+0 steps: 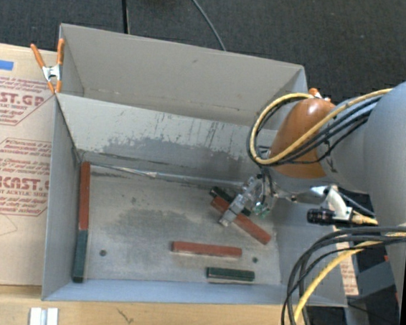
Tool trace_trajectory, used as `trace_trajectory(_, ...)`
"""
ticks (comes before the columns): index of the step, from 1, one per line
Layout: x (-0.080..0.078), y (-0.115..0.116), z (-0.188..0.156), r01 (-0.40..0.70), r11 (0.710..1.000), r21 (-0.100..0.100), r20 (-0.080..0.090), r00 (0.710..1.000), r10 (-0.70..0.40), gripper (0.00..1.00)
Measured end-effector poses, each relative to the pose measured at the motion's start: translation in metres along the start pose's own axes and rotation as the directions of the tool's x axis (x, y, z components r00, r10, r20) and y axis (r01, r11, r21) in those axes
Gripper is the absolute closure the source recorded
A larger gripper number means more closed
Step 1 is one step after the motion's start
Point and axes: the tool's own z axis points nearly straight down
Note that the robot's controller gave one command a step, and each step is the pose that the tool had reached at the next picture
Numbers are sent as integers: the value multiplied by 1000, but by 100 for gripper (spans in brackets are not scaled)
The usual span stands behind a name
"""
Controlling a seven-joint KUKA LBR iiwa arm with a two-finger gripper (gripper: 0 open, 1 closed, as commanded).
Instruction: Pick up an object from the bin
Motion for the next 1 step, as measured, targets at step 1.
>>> trace_trajectory(1,0,0,0,0,1000,0,0,1000,0,100)
